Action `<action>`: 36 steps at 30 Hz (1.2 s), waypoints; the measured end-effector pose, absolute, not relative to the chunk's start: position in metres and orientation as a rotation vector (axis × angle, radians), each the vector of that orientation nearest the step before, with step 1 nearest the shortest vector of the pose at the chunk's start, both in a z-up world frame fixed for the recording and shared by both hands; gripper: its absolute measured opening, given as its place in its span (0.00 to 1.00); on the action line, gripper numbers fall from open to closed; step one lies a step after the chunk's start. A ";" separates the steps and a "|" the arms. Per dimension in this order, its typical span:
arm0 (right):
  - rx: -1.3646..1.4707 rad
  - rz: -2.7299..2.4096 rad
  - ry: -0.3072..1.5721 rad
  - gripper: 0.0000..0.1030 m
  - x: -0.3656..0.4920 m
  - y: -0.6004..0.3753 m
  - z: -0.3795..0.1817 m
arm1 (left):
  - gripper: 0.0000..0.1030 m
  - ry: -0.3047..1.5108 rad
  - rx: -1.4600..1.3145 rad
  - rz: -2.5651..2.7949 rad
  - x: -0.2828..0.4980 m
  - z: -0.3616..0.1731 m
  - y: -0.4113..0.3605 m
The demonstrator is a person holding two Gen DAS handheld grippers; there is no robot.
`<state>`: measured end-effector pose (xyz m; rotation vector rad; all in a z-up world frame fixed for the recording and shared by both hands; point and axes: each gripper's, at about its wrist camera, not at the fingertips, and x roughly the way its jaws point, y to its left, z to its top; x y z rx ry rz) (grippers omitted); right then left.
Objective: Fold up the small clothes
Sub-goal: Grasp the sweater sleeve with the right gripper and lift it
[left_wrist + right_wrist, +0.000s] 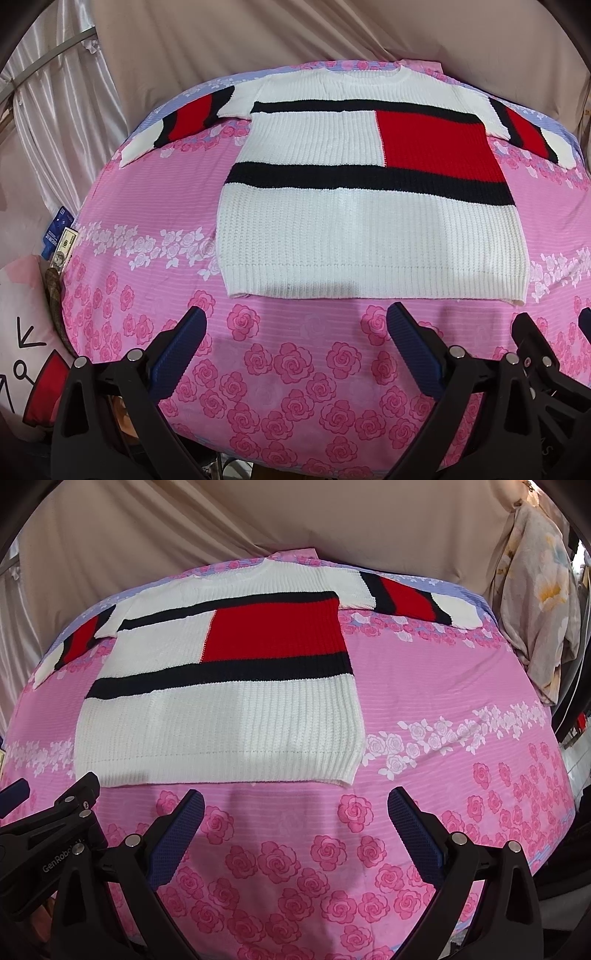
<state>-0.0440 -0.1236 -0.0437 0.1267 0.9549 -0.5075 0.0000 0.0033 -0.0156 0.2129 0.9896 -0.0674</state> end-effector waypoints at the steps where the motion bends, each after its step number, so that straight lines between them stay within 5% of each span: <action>1: 0.129 -0.508 0.957 0.95 -0.044 -0.124 -0.044 | 0.93 0.993 0.215 -0.068 0.001 -0.017 0.004; 12: 0.167 -0.435 0.987 0.95 -0.024 -0.159 -0.062 | 0.93 1.074 0.139 -0.123 0.034 -0.027 0.009; 22: 0.526 -0.638 0.750 0.95 0.035 -0.412 -0.021 | 0.93 0.964 -0.064 0.072 0.150 -0.004 0.081; 34: 0.980 -0.836 0.434 0.95 0.122 -0.580 -0.085 | 0.93 1.011 0.025 0.099 0.233 -0.042 0.066; 35: 0.958 -0.841 0.397 0.93 0.129 -0.581 -0.083 | 0.93 1.017 0.031 0.096 0.235 -0.045 0.065; 36: 0.964 -0.828 0.393 0.68 0.135 -0.583 -0.084 | 0.93 1.026 0.040 0.092 0.236 -0.048 0.063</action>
